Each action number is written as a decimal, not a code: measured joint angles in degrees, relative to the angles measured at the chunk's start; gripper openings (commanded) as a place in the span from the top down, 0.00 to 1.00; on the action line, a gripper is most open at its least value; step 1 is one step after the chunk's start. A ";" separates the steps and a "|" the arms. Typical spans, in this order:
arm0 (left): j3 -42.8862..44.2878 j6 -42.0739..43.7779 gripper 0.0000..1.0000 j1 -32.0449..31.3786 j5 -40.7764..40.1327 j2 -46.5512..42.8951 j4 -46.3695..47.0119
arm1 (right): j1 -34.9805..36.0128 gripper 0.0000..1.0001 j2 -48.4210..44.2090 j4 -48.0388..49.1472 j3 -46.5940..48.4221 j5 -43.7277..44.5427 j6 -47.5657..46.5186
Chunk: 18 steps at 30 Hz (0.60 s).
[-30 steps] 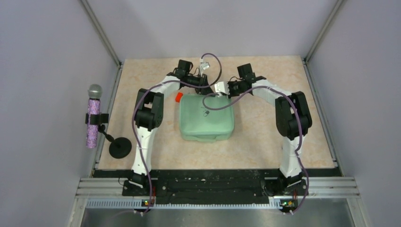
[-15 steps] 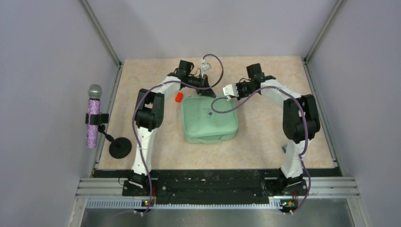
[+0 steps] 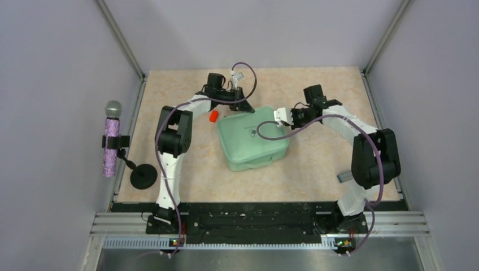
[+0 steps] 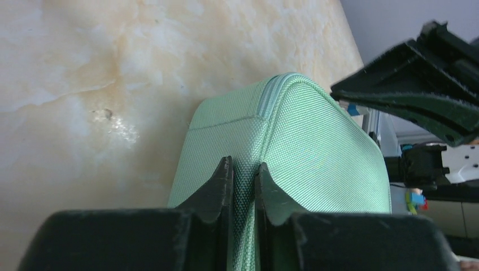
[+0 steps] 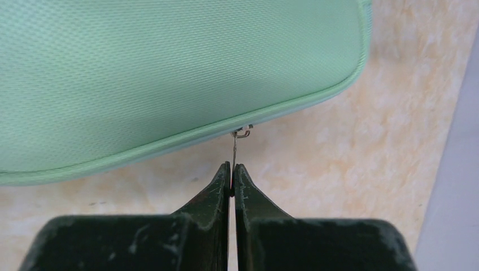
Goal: Organize the medicine kit
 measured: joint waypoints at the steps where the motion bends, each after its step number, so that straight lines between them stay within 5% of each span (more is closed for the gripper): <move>1: 0.00 -1.01 1.00 0.17 -0.79 -0.13 0.22 | 0.24 1.00 -1.31 -0.28 -1.20 0.24 1.62; 18: 1.77 -3.78 1.00 0.74 -7.89 -1.14 -4.63 | 3.10 1.00 -16.61 -0.90 -14.49 3.02 10.82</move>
